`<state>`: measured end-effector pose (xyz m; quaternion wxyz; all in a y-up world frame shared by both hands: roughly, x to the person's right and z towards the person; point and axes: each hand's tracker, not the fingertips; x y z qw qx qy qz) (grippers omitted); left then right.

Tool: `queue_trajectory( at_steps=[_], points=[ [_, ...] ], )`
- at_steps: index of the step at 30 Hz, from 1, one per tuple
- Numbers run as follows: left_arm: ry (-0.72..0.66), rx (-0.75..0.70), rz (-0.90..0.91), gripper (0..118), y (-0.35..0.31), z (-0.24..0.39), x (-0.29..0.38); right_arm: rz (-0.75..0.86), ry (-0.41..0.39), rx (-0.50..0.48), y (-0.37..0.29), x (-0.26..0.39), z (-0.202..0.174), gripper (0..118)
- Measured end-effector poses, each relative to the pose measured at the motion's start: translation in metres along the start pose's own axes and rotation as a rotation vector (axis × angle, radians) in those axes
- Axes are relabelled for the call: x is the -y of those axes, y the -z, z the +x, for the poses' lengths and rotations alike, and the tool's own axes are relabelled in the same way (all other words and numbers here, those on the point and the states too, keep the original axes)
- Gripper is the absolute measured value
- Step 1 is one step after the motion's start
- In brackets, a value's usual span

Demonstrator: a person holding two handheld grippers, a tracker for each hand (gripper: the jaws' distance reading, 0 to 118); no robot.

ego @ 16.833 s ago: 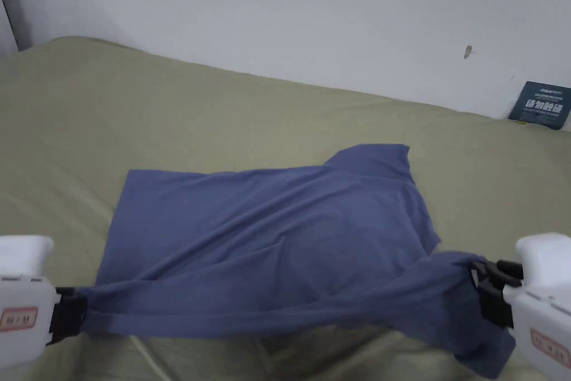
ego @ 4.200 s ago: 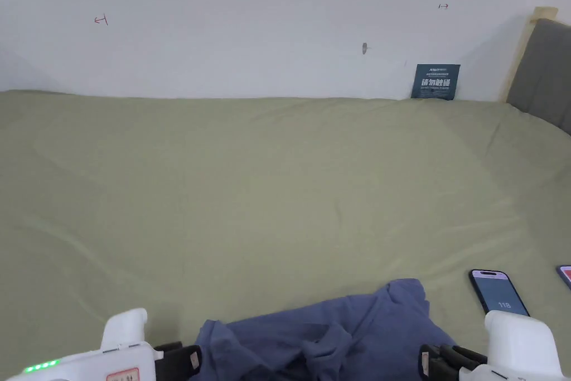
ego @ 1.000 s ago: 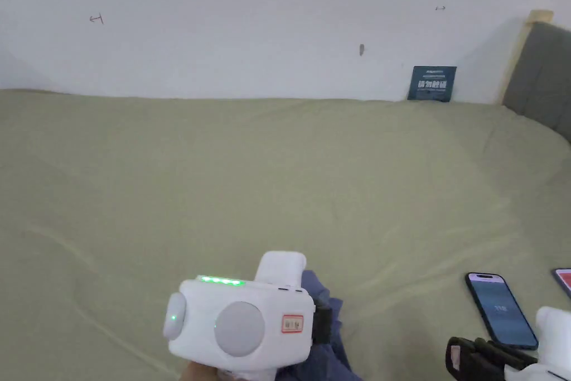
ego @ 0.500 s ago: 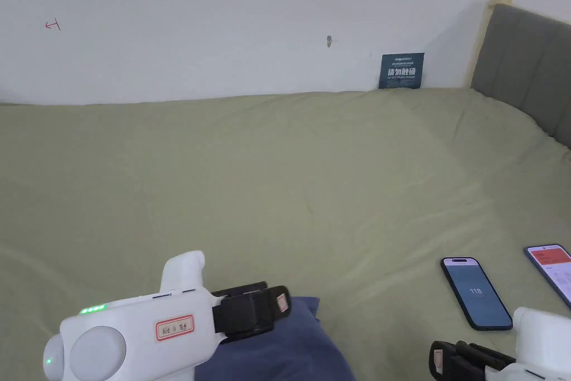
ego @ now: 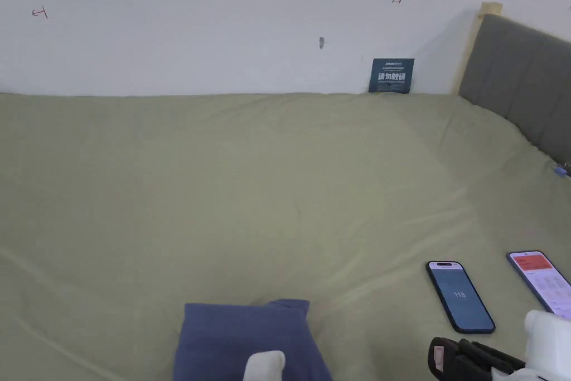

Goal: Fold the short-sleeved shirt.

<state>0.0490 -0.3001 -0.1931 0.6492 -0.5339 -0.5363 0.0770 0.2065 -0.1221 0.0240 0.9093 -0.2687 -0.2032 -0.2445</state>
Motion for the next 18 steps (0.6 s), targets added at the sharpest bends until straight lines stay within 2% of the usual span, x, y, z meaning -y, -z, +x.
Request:
queue_trajectory(
  at_steps=[4,7,9,12,14,16,18],
  points=[
    [-0.088,0.063,0.027,0,-0.004,-0.006,-0.002,0.001,-0.011,0.000,-0.005,0.000,-0.003,6],
    [-0.002,0.087,0.109,0,-0.050,0.008,-0.014,0.005,-0.021,-0.023,-0.003,-0.003,-0.003,6],
    [0.037,0.095,0.181,0,-0.094,0.012,-0.025,-0.022,-0.047,-0.071,0.009,-0.008,-0.004,6],
    [0.077,-0.008,0.300,0,-0.157,0.002,-0.038,-0.077,-0.051,-0.227,0.041,-0.012,-0.006,4],
    [0.071,-0.114,0.371,0,-0.195,-0.015,-0.039,-0.150,-0.023,-0.415,0.079,-0.010,-0.006,1],
    [0.018,-0.192,0.415,0,-0.216,-0.036,-0.036,-0.251,0.025,-0.610,0.123,-0.003,-0.007,1],
    [-0.053,-0.253,0.444,0,-0.228,-0.052,-0.030,-0.320,0.059,-0.716,0.165,0.007,-0.011,1]
  ],
)
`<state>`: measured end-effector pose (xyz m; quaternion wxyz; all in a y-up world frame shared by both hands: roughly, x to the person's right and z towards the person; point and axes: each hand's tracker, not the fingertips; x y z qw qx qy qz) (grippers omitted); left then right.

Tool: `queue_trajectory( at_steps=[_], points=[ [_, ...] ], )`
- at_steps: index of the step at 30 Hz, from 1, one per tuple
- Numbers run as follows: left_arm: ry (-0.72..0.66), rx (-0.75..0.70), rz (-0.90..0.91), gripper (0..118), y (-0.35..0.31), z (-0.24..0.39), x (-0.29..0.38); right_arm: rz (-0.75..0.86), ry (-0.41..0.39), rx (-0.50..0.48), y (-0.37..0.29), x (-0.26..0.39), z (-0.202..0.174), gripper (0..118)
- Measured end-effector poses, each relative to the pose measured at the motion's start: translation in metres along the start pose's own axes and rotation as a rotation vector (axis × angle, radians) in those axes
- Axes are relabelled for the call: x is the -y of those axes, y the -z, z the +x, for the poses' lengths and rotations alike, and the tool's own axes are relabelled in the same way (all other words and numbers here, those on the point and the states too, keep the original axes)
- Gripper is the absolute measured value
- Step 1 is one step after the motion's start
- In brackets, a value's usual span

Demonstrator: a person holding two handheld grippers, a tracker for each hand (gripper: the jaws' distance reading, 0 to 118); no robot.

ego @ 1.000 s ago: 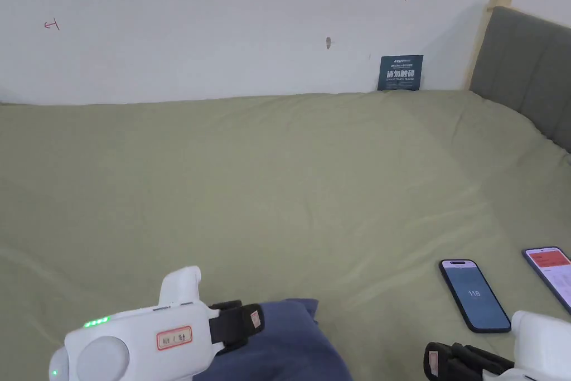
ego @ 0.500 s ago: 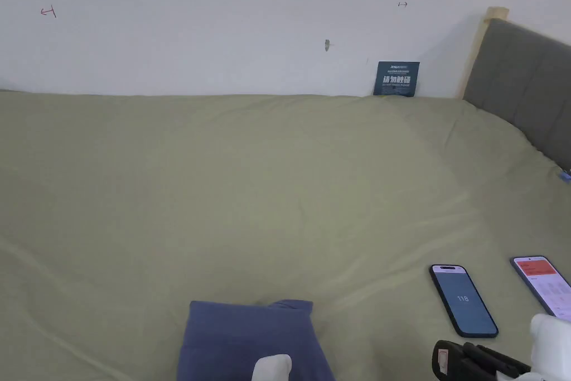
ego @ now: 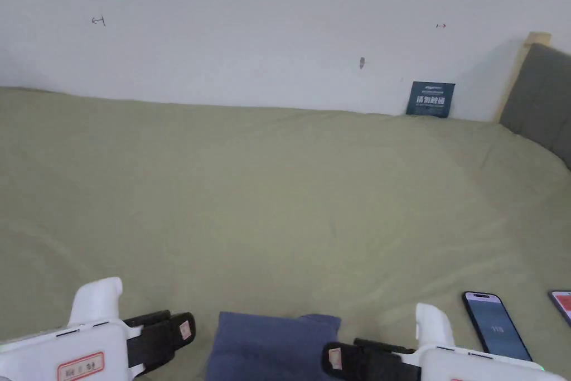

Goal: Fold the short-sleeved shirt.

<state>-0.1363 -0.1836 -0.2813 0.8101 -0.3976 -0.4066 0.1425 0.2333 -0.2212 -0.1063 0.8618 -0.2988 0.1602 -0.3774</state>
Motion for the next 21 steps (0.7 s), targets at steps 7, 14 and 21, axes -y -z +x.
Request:
queue_trajectory(
  at_steps=[7,14,21],
  points=[
    [-0.180,-0.042,-0.071,0,0.014,-0.036,0.032,-0.156,0.267,-0.011,0.071,0.001,0.090,1],
    [-0.281,0.136,-0.128,101,0.042,-0.046,0.051,-0.084,0.400,-0.029,0.052,0.020,0.128,1],
    [-0.417,0.211,-0.262,100,0.095,-0.051,0.075,-0.078,0.394,-0.050,0.053,0.021,0.127,1]
  ],
)
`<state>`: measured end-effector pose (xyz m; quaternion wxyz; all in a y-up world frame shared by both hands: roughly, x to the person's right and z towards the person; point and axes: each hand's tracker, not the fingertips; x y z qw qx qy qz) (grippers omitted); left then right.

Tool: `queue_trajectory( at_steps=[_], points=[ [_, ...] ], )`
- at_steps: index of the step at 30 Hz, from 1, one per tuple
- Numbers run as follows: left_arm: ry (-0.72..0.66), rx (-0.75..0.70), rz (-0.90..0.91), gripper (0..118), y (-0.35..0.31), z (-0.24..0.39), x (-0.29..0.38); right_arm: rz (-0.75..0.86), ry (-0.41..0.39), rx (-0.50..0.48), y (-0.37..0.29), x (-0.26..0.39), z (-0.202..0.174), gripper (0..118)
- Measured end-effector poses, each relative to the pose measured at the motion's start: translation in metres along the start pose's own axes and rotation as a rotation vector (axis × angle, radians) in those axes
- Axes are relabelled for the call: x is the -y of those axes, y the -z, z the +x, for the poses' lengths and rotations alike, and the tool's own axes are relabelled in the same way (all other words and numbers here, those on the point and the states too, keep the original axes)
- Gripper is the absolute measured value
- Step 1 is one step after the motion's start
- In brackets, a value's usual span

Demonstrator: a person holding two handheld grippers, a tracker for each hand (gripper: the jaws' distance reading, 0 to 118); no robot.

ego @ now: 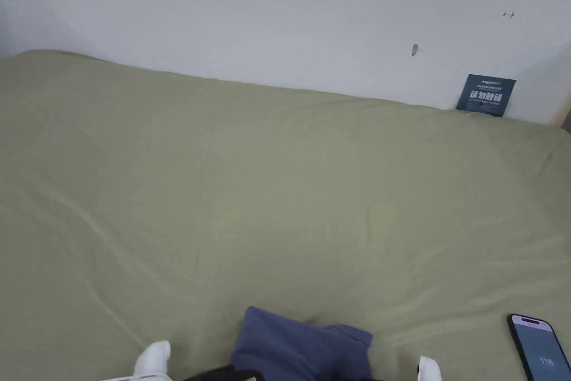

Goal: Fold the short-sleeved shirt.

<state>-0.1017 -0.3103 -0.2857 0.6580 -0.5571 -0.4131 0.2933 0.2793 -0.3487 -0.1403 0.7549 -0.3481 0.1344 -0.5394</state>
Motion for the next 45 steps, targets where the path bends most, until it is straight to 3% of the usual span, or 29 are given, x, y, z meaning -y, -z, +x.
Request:
queue_trajectory(
  at_steps=[3,4,5,6,7,13,20,28,33,38,39,40,41,43,45],
  points=[
    [0.090,0.045,0.060,100,0.004,0.009,0.012,0.004,-0.011,-0.001,0.000,0.001,0.002,1],
    [0.068,0.041,0.046,93,0.006,0.010,0.013,0.006,-0.011,-0.003,0.000,0.001,0.002,1],
    [0.055,0.043,0.047,77,0.008,0.012,0.015,0.007,-0.015,-0.005,0.000,0.001,0.002,1],
    [0.045,0.055,0.041,41,0.009,0.013,0.016,0.009,-0.015,-0.007,0.000,0.002,0.002,1],
    [0.029,0.081,0.026,26,0.011,0.016,0.016,0.012,-0.015,-0.008,0.000,0.003,0.001,1],
    [-0.005,0.063,0.011,23,0.008,0.011,0.009,0.017,-0.047,0.010,-0.001,0.001,-0.008,1],
    [0.160,-0.046,0.066,23,-0.047,0.026,-0.028,0.031,-0.150,0.007,0.001,-0.001,-0.039,1],
    [0.243,-0.219,0.224,23,-0.195,-0.014,-0.122,0.006,-0.283,-0.041,0.035,0.005,-0.101,1],
    [0.246,-0.354,0.250,23,-0.301,-0.064,-0.169,-0.031,-0.321,-0.053,0.071,0.018,-0.132,1],
    [0.144,-0.445,0.205,23,-0.382,-0.142,-0.197,-0.084,-0.345,-0.031,0.107,0.038,-0.153,1],
    [0.130,-0.483,0.190,41,-0.390,-0.158,-0.198,-0.092,-0.341,-0.035,0.111,0.042,-0.155,1],
    [0.114,-0.511,0.160,69,-0.394,-0.173,-0.199,-0.098,-0.332,-0.042,0.114,0.046,-0.156,1],
    [0.076,-0.555,0.147,84,-0.397,-0.186,-0.198,-0.107,-0.331,-0.048,0.116,0.049,-0.157,1],
    [0.059,-0.659,0.187,82,-0.405,-0.191,-0.188,-0.105,-0.350,-0.023,0.116,0.054,-0.161,1],
    [0.060,-0.593,0.299,82,-0.425,-0.181,-0.175,-0.114,-0.361,-0.013,0.108,0.054,-0.165,1]
  ],
)
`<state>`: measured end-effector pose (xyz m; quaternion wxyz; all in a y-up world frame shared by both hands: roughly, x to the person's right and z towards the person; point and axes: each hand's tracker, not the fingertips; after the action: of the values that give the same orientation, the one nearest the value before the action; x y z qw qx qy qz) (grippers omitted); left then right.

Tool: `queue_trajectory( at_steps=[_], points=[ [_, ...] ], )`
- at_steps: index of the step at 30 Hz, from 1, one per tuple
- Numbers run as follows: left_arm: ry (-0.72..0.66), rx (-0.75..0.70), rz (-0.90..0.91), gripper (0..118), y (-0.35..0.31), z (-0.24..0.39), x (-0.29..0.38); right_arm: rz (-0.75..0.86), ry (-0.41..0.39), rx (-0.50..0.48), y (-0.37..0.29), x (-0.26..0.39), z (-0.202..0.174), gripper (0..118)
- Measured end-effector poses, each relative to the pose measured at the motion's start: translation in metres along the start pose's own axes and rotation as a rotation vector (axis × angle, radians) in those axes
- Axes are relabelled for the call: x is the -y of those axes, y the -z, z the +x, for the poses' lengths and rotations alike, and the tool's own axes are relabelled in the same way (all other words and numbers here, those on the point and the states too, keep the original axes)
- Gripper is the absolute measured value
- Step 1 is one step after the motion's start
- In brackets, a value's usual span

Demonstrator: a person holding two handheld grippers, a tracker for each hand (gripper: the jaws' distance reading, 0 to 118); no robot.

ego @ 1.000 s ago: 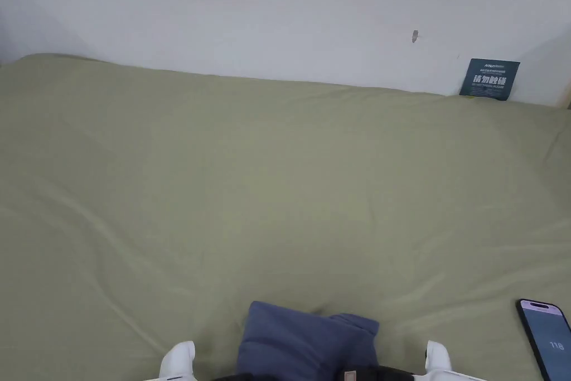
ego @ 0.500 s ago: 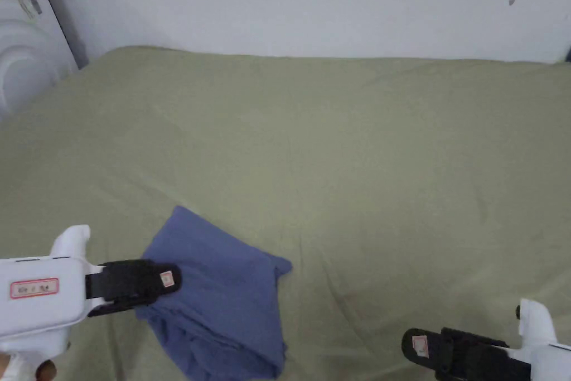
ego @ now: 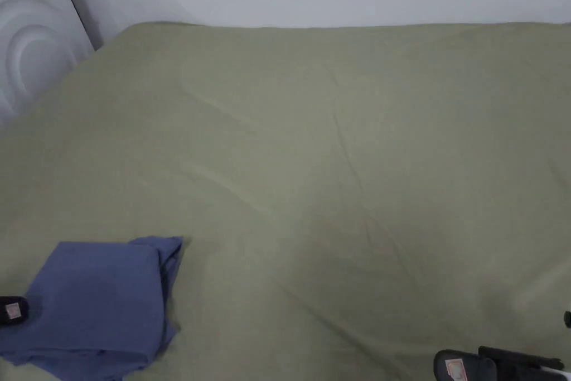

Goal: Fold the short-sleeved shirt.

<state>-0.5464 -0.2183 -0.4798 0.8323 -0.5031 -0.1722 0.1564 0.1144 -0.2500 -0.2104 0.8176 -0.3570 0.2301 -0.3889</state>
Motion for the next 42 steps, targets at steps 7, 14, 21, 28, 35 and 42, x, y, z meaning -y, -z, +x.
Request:
queue_trajectory(
  at_steps=[7,14,21,28,35,42],
  points=[
    [0.265,-0.110,0.302,62,-0.099,0.152,0.020,0.150,-0.205,0.218,-0.065,-0.022,-0.033,1],
    [0.488,-0.078,0.556,0,-0.059,0.363,0.107,0.361,-0.491,0.595,-0.127,-0.052,-0.085,1],
    [0.606,0.006,0.611,0,-0.016,0.506,0.200,0.559,-0.579,0.884,-0.161,-0.037,-0.121,1],
    [0.588,-0.031,0.718,0,-0.025,0.543,0.258,0.723,-0.562,1.050,-0.177,0.007,-0.120,1],
    [0.519,-0.017,0.706,102,-0.028,0.524,0.263,0.742,-0.552,1.088,-0.170,0.023,-0.119,103],
    [0.539,-0.032,0.830,112,-0.043,0.519,0.273,0.769,-0.539,1.064,-0.174,0.038,-0.121,103]
  ],
)
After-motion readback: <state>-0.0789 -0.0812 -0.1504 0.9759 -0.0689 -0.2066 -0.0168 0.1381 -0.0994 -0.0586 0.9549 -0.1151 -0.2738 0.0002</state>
